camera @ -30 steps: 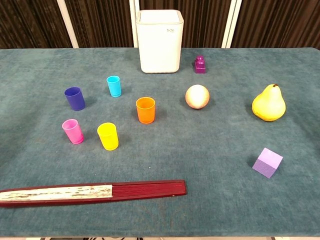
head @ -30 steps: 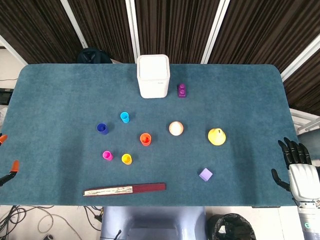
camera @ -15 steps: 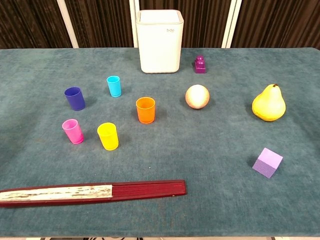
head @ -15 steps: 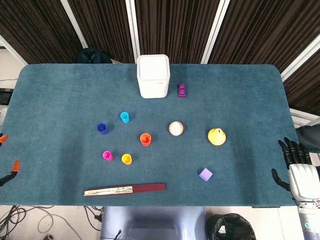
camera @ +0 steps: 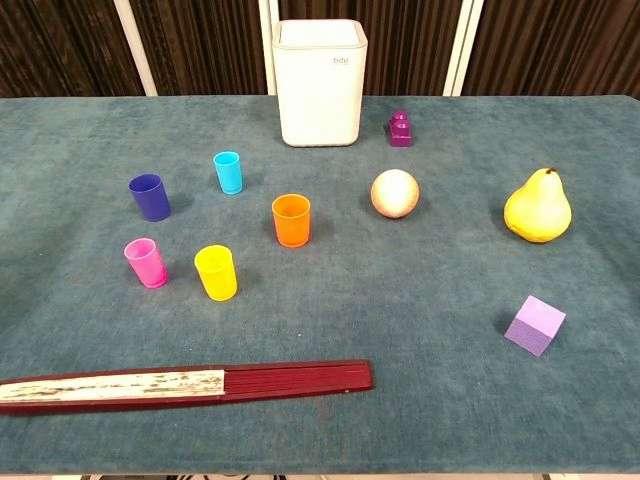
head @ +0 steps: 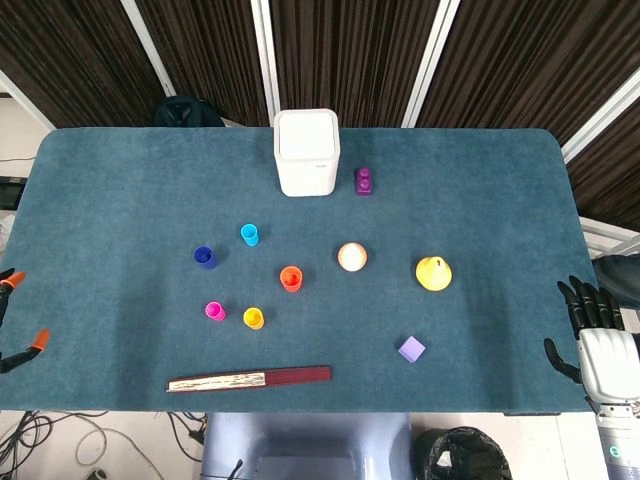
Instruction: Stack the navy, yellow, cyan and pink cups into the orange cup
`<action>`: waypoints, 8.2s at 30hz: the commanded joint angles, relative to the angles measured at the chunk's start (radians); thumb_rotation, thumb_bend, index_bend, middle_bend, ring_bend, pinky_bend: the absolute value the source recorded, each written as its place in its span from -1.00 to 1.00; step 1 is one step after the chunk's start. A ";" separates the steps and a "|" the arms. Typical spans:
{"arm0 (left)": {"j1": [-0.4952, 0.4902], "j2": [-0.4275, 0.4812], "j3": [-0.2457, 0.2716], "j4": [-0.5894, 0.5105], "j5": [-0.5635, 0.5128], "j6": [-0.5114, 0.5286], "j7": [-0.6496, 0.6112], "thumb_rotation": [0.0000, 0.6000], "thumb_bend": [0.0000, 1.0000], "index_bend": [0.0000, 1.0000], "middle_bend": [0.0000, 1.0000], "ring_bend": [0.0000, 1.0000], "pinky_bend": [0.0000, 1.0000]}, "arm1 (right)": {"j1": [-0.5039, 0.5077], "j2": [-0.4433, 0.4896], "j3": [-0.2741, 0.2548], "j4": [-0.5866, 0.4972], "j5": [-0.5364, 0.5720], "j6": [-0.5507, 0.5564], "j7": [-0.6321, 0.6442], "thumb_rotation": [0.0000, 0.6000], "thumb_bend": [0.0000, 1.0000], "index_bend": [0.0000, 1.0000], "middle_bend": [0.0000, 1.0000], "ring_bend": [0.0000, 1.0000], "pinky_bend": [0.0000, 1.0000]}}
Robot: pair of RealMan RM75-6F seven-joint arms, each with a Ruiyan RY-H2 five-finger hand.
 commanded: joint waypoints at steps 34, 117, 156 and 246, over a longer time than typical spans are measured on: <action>-0.607 -0.144 -0.109 0.242 -0.467 -0.800 0.317 1.00 -0.54 -0.63 -0.81 -1.00 -1.00 | 0.004 -0.015 0.002 0.005 0.021 -0.019 -0.028 1.00 -0.14 -0.92 -1.00 -0.91 -1.00; -0.859 -0.204 -0.093 -0.083 -0.651 -0.528 0.740 1.00 -0.29 -0.15 -0.66 -1.00 -1.00 | 0.001 -0.021 0.014 0.009 0.038 -0.014 -0.026 1.00 -0.14 -0.92 -1.00 -0.91 -1.00; -0.966 -0.425 -0.101 -0.003 -0.683 -0.499 0.744 1.00 -0.30 -0.16 -0.66 -1.00 -1.00 | -0.002 -0.016 0.021 0.011 0.050 -0.013 -0.016 1.00 -0.14 -0.91 -1.00 -0.91 -1.00; -0.809 -0.056 0.061 -0.299 -0.396 -0.552 0.505 1.00 -0.39 -0.39 -0.70 -1.00 -0.99 | -0.001 -0.027 0.020 -0.006 0.050 -0.013 -0.046 1.00 -0.14 -0.90 -1.00 -0.91 -1.00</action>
